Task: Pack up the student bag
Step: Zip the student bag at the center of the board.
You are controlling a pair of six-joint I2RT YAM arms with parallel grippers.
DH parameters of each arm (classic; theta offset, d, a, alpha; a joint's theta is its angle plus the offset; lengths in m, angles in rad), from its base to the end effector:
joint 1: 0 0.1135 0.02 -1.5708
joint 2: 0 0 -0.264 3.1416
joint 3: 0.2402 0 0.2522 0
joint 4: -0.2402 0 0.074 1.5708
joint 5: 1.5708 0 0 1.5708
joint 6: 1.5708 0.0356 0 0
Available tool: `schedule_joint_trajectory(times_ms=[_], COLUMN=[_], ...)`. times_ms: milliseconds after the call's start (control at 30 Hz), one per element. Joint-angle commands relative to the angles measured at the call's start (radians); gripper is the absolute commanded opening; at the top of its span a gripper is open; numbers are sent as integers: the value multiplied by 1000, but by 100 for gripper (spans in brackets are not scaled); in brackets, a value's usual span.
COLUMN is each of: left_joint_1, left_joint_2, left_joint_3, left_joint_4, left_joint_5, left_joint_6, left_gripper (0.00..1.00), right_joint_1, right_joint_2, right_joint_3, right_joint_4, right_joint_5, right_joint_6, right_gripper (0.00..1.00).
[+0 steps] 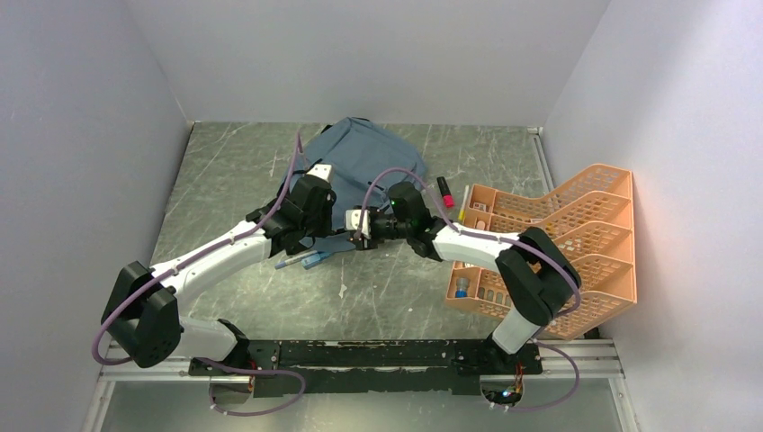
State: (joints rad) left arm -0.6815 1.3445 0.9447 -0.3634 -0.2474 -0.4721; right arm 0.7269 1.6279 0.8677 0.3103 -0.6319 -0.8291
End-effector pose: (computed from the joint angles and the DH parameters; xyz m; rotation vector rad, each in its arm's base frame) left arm 0.2293 -0.1748 0.2557 0.1199 2.3209 -0.2989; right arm 0.2449 0.2459 0.2071 -1.6382 1.0979 0.5688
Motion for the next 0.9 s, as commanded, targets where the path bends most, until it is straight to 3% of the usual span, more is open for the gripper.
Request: schedule_joint_trajectory(times_ms=[0,167,400,633,867], left_joint_1=[7,9,25,147,256], left_joint_2=[-17,-28,-24,-16,5], left_joint_3=[0,-9,-3,13,90], left_joint_4=[30,43,41,48,6], left_joint_5=[15,27,27,94,68], left_joint_6=[-13,-23,-37,-41,29], left_gripper=[5,5,5,5,5], right_joint_1=[6,10,10,11,10], right_joint_2=[33,70,60,26,-36], right_joint_3=[28,15,-2,10,-31], right_joint_4=[-6,62,60,-118,-209], right_joint_5=[17,72,120,135,190], right_joint_6=[-57,-40,50,75,15], right_gripper=[54,47,30,5,2])
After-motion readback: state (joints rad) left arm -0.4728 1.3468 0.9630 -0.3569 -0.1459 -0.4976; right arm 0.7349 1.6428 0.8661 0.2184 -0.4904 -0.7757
